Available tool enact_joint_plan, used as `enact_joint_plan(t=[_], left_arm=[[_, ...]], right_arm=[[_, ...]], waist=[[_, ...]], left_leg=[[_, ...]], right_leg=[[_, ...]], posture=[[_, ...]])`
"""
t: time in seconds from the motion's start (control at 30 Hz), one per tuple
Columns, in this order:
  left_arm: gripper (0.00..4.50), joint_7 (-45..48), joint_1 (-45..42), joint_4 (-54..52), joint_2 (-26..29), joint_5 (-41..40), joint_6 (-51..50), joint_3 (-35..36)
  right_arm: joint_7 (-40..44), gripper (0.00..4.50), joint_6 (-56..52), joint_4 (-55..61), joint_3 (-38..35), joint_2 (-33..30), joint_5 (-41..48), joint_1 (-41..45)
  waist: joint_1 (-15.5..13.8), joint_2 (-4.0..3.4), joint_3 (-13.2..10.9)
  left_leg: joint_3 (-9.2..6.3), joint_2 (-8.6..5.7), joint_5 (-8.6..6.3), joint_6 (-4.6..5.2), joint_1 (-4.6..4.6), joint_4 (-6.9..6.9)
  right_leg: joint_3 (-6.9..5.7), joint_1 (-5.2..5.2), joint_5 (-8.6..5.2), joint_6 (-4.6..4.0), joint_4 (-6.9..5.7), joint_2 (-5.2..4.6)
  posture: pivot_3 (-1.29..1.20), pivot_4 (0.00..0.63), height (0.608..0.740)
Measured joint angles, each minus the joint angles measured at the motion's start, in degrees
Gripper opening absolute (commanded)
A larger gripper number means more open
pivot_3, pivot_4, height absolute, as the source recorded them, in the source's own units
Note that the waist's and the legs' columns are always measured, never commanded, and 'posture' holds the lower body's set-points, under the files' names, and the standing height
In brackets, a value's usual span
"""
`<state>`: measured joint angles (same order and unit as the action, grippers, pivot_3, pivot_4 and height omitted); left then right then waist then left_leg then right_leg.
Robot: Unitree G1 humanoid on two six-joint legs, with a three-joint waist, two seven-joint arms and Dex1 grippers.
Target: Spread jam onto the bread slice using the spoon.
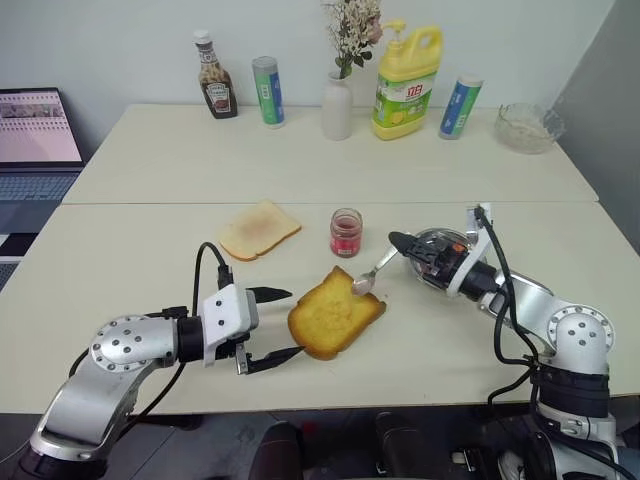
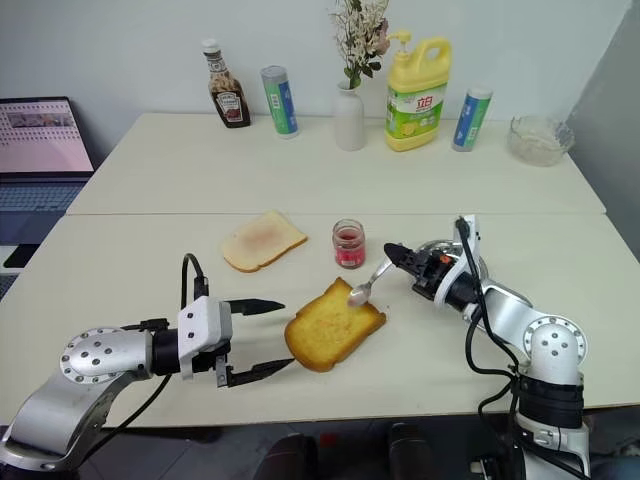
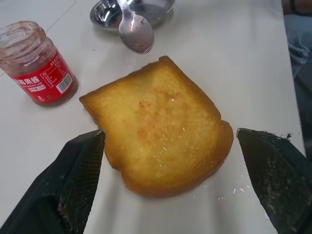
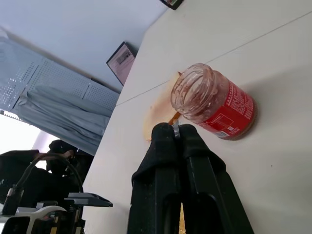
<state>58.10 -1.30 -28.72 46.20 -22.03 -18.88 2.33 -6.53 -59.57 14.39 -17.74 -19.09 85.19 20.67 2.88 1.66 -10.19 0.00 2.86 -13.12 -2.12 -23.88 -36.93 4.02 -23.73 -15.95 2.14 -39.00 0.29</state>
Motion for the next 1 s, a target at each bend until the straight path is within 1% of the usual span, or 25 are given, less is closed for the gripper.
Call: enact_joint_plan(t=[0.17, 0.3, 0.4, 0.5, 0.63, 0.83, 1.0], left_arm=[[4.50, -1.0, -11.8, 0.2, -3.1, -4.0, -4.8, -2.1], [4.50, -0.7, -18.8, 1.6, -5.1, -4.4, -7.1, -6.7], [4.50, 0.2, -23.5, 2.6, -5.5, -2.8, -7.6, -11.2], [4.50, -0.4, -27.4, 3.2, -8.3, -1.2, -8.8, -14.9], [4.50, -1.6, -28.8, 4.0, -10.6, 1.3, -9.2, -18.3], [4.50, -2.4, -29.1, 5.2, -13.2, 3.3, -9.0, -20.3], [4.50, -3.2, -31.2, 6.0, -15.4, 4.2, -9.4, -20.5]], right_arm=[[-3.9, 0.06, 5.5, 1.7, -8.0, -5.7, 2.3, -2.4], [-4.0, 0.06, 7.0, 1.1, -10.0, -8.7, 2.1, -5.9], [-2.5, 0.06, 8.8, -2.1, -10.9, -10.5, -0.4, -6.7], [0.9, 0.06, 10.8, -7.8, -11.0, -12.5, -5.2, -6.2], [5.7, 0.06, 12.2, -14.9, -10.5, -14.1, -11.6, -4.7], [12.8, 0.06, 14.8, -25.9, -9.6, -14.2, -20.6, 0.8], [16.3, 0.06, 15.3, -29.4, -9.3, -13.9, -25.0, 3.3]], waist=[[-0.9, 0.03, 0.0], [-0.8, 0.01, 0.0], [-0.5, 0.00, 0.0], [-0.8, 0.01, 0.0], [-0.6, -0.02, 0.0], [-0.6, -0.03, 0.0], [-0.8, -0.04, 0.0]], left_leg=[[0.04, -0.08, 0.00, 0.00, 0.04, -0.05], [0.03, -0.05, 0.00, 0.00, 0.07, -0.02], [0.04, -0.05, 0.00, 0.00, 0.10, -0.03], [0.04, -0.07, 0.00, 0.00, 0.10, -0.07], [0.03, -0.06, 0.00, 0.00, 0.13, -0.04], [0.04, -0.07, 0.00, 0.01, 0.13, -0.07], [0.02, -0.08, 0.00, 0.01, 0.13, -0.06]], right_leg=[[0.03, 0.09, 0.01, 0.09, 0.05, -0.06], [0.05, 0.09, 0.04, 0.05, 0.02, 0.01], [0.07, 0.10, 0.04, 0.05, 0.00, 0.03], [0.07, 0.16, 0.03, 0.06, 0.03, 0.02], [0.08, 0.16, 0.06, 0.01, 0.02, 0.04], [0.08, 0.17, 0.08, -0.02, 0.02, 0.04], [0.07, 0.17, 0.10, -0.04, 0.03, 0.04]], posture=[[0.00, 0.150, 0.740], [0.00, 0.150, 0.740], [0.00, 0.150, 0.740], [0.00, 0.150, 0.740], [0.00, 0.150, 0.740], [0.00, 0.150, 0.740], [0.00, 0.150, 0.740]])
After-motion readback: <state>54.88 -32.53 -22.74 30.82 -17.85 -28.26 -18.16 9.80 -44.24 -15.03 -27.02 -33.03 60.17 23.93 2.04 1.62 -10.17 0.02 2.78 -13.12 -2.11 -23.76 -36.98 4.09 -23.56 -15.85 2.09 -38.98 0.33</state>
